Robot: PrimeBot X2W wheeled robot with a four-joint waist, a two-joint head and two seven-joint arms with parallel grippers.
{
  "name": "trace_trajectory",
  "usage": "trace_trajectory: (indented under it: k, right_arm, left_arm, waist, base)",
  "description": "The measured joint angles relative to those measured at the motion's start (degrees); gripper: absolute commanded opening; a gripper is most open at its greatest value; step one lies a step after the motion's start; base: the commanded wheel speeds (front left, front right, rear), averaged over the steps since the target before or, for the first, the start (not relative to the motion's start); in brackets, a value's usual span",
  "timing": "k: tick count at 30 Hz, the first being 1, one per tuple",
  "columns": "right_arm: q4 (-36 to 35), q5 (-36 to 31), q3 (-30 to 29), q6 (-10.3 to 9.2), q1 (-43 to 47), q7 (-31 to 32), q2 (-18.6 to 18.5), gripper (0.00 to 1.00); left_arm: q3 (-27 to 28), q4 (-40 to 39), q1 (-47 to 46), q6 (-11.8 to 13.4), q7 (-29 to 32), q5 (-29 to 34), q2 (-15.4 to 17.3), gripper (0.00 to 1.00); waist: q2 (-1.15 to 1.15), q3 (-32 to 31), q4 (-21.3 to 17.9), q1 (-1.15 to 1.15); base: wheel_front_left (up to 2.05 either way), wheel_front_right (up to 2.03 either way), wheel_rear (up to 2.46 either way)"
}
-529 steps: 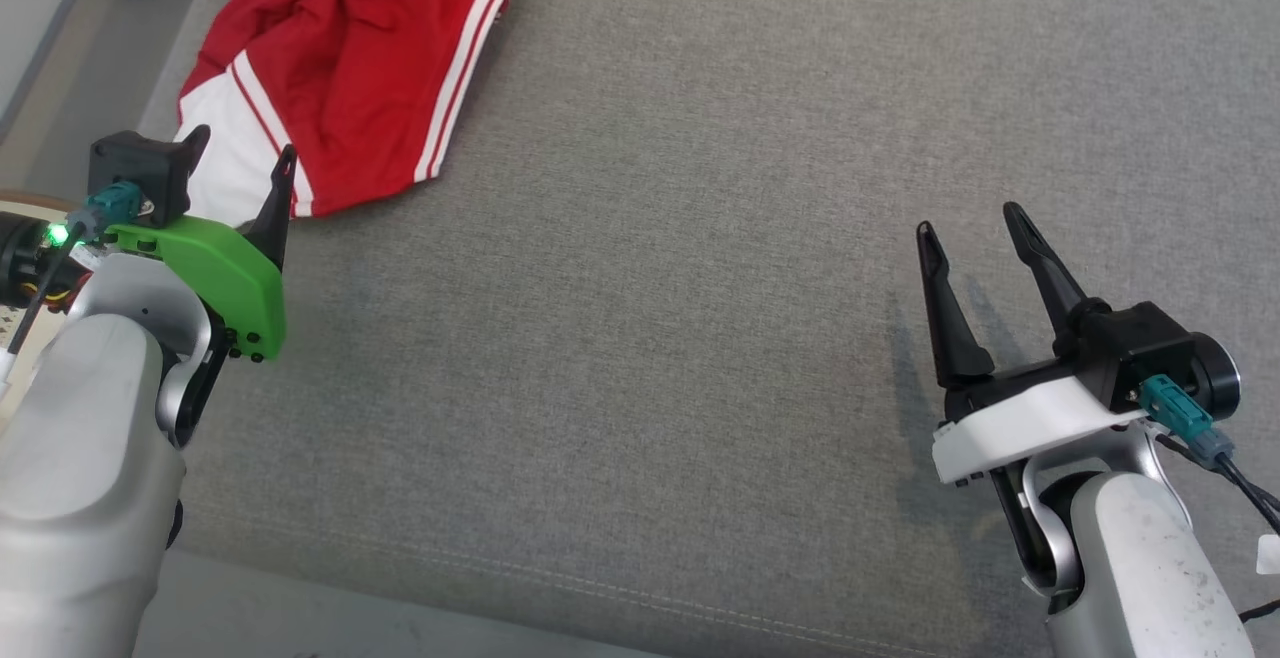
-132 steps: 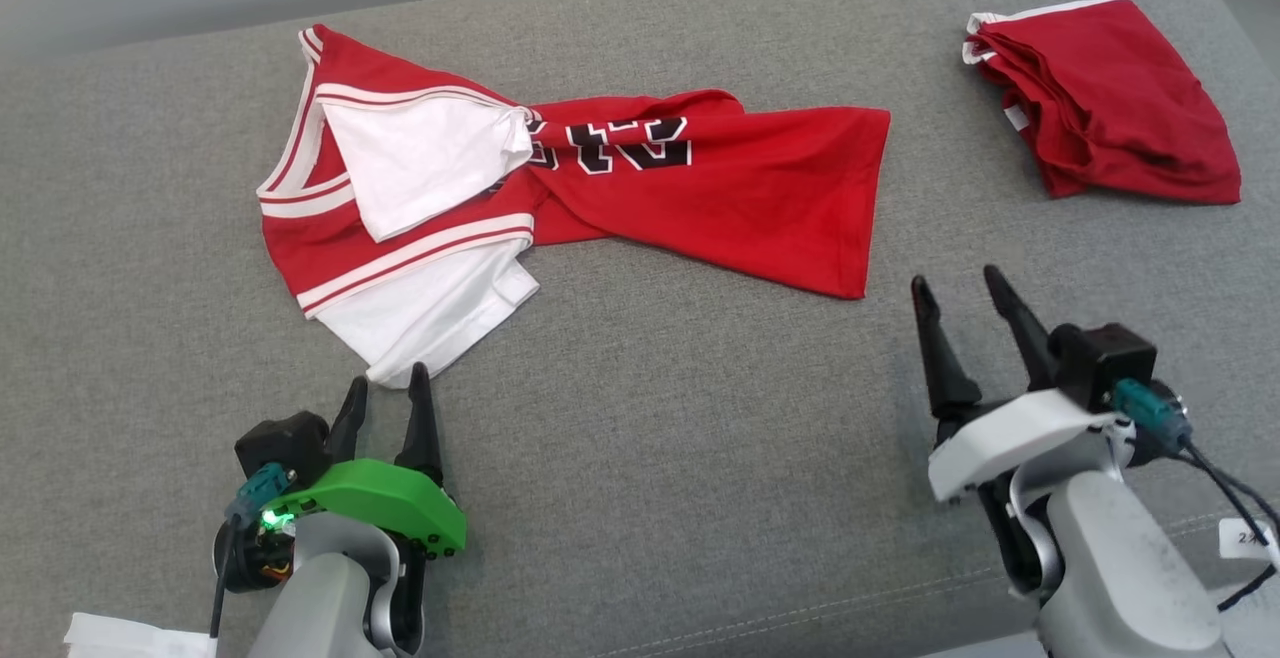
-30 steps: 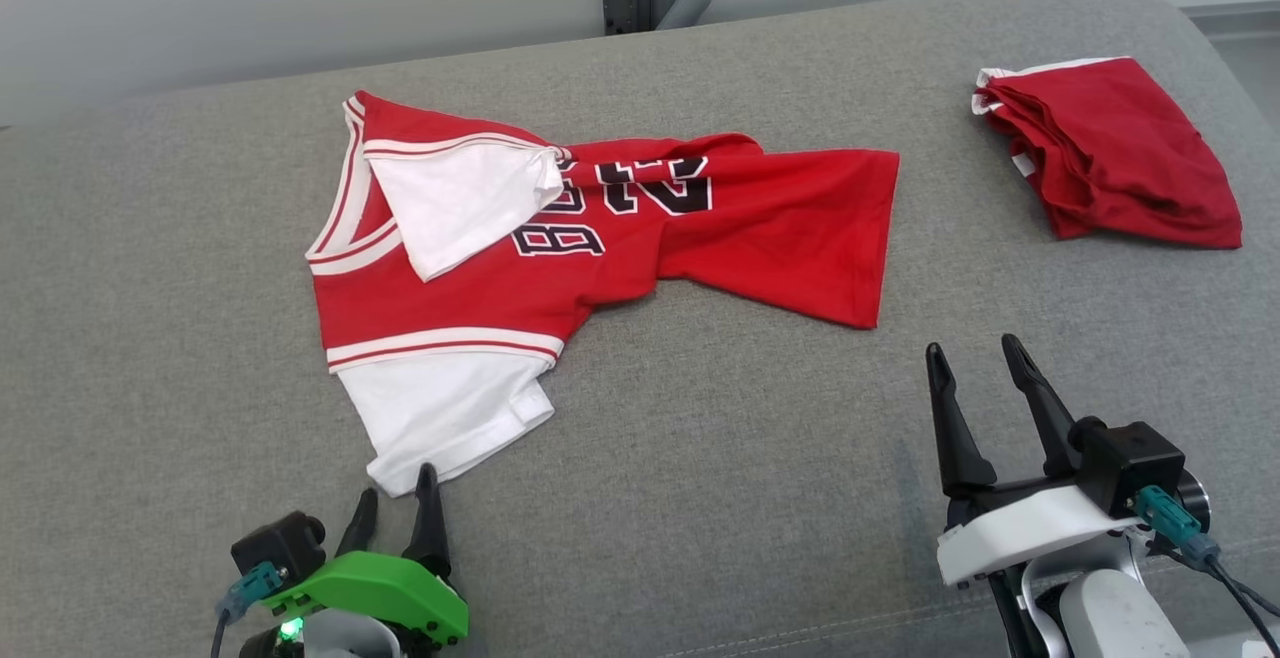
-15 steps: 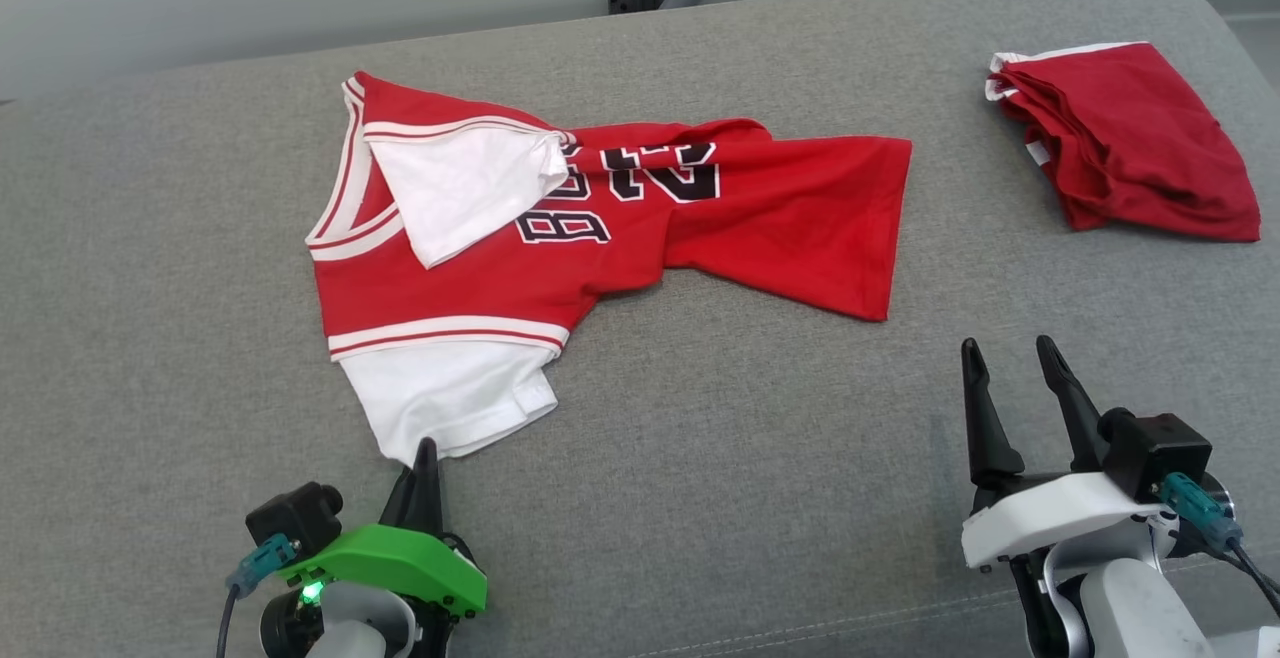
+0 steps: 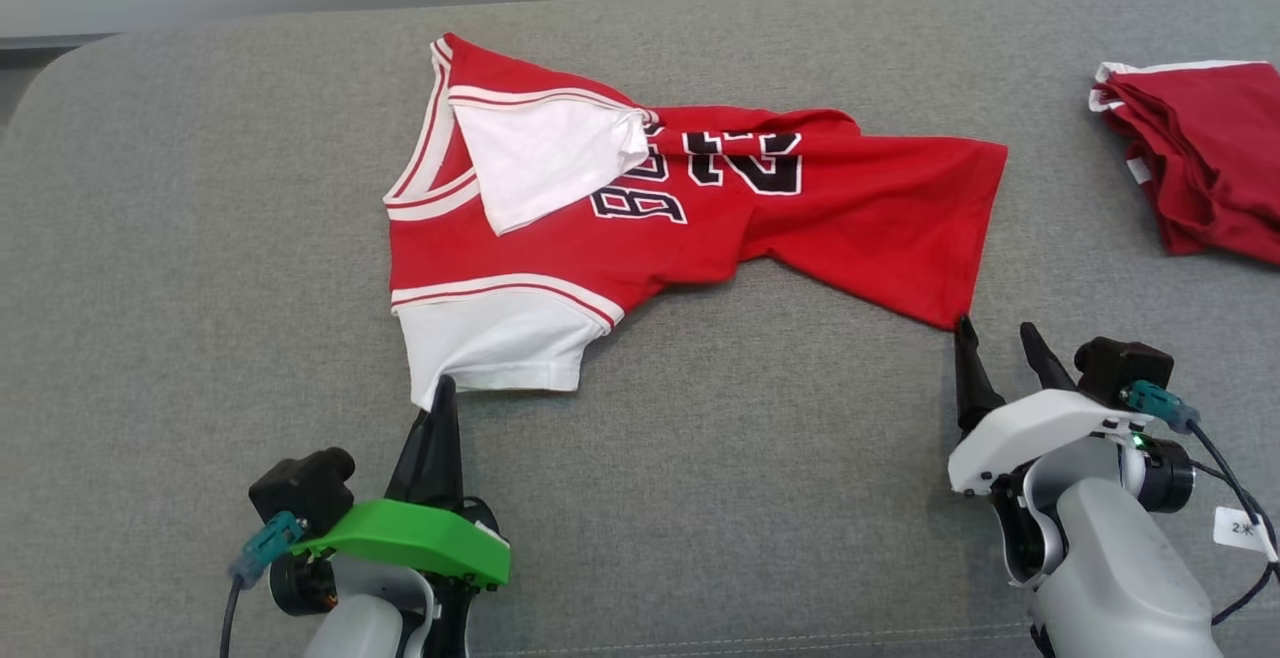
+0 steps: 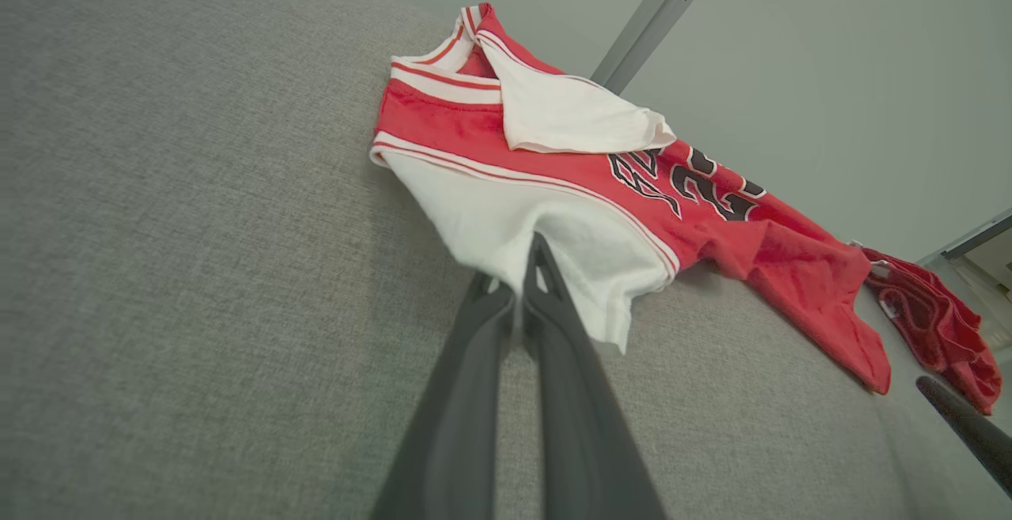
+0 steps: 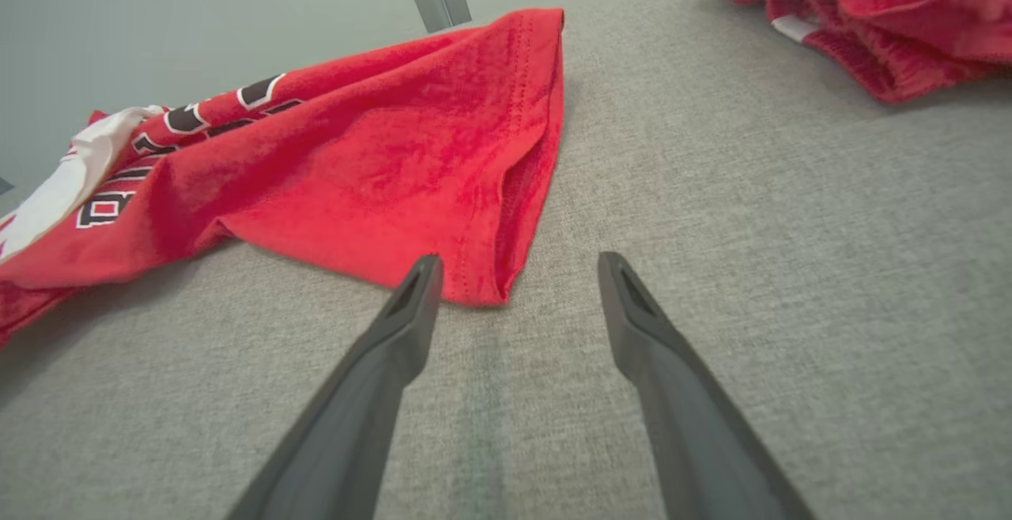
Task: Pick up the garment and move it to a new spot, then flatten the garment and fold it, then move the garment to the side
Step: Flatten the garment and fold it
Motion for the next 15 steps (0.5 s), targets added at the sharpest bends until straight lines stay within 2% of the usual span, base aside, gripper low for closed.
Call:
trace_trajectory:
  k: [8,13,14,15]
  right_arm:
    - [13.74,1.29,-0.48,0.0,-7.68,-1.11,0.01,1.0]
    - [19.78,0.6,-1.18,0.0,-11.62,-1.74,-0.12,0.98]
    - [20.67,0.35,-1.18,-0.01,-12.17,-1.78,-0.15,0.87]
    - [21.39,0.12,-1.12,-0.04,-12.67,-1.78,-0.16,0.62]
  left_arm:
    - [-1.46,-2.11,0.51,0.98,0.0,0.01,0.0,0.0]
    - [-1.42,-2.46,0.54,1.21,0.0,0.04,0.0,0.0]
    - [-1.4,-2.48,0.55,1.21,0.0,0.11,0.0,0.0]
    - [-1.37,-2.5,0.56,1.22,0.0,0.14,0.0,0.0]
  waist:
    - [0.0,1.11,2.55,0.0]
    - [0.0,1.59,3.35,0.0]
    - [0.0,1.62,3.44,0.0]
    - [0.0,1.63,3.5,0.0]
  base:
    - [0.0,0.0,0.0]
    - [0.0,0.0,0.0]
    - [0.0,0.0,0.0]
    - [0.0,0.0,0.0]
